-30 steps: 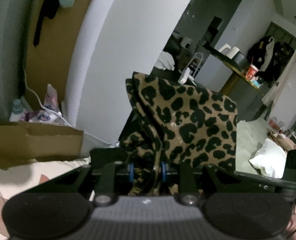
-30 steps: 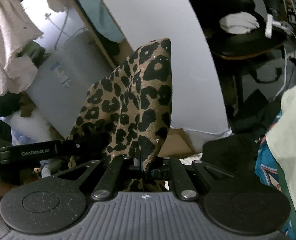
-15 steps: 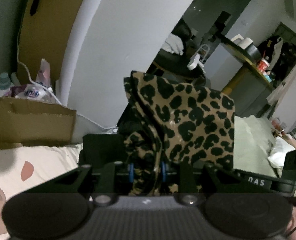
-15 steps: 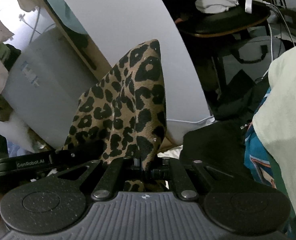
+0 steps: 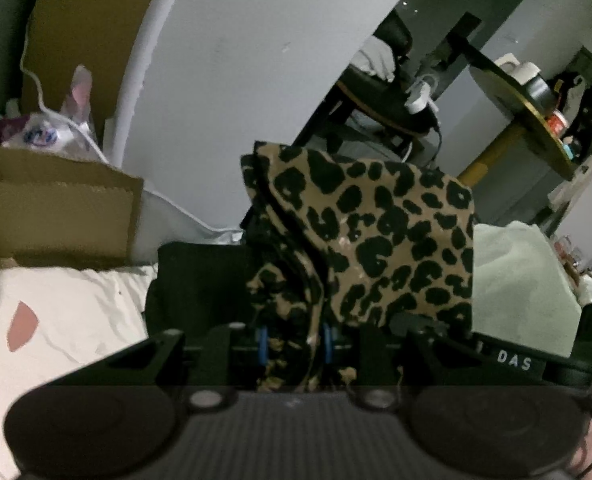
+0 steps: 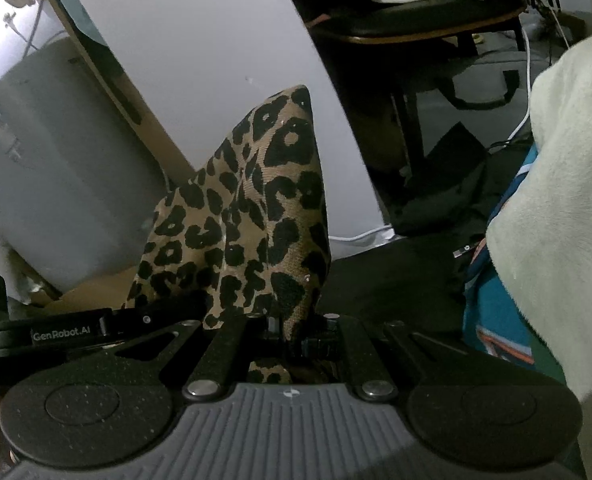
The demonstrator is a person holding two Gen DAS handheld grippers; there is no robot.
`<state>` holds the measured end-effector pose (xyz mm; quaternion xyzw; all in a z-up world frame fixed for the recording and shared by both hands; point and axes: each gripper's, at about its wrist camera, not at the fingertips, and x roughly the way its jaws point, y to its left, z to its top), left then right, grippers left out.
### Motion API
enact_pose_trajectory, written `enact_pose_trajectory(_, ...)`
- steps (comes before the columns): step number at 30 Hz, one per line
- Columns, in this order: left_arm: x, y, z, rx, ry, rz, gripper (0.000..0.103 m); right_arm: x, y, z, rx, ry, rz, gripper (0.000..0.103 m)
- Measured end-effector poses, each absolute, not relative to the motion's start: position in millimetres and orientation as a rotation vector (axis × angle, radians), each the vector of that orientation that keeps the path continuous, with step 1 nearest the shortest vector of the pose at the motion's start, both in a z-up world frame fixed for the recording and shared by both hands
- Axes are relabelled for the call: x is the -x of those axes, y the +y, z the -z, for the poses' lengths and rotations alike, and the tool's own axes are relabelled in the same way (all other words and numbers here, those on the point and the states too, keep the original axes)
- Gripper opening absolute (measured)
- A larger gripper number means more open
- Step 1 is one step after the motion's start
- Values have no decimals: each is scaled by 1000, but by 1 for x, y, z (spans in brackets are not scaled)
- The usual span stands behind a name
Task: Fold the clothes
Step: 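Carry the held leopard garment with both grippers toward the bed's edge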
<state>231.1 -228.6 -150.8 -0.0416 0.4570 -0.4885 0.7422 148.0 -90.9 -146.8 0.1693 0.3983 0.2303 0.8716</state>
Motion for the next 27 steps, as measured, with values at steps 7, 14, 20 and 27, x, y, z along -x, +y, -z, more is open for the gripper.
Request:
enact_pose_trajectory(7, -241, -247, 204, 130, 1053, 1061, 25, -169, -92, 190, -322, 848, -469, 5)
enact_pose_trajectory(14, -257, -263, 262, 165, 1103, 1025, 25, -185, -77, 241, -259, 841, -479, 5)
enact_pose_trajectory(20, -277, -276, 301, 179, 1114, 1009, 25, -202, -59, 274, -211, 824, -492, 5)
enact_pose_trajectory(27, -297, -294, 332, 151, 1124, 986, 25, -220, -32, 308, -156, 810, -476, 5)
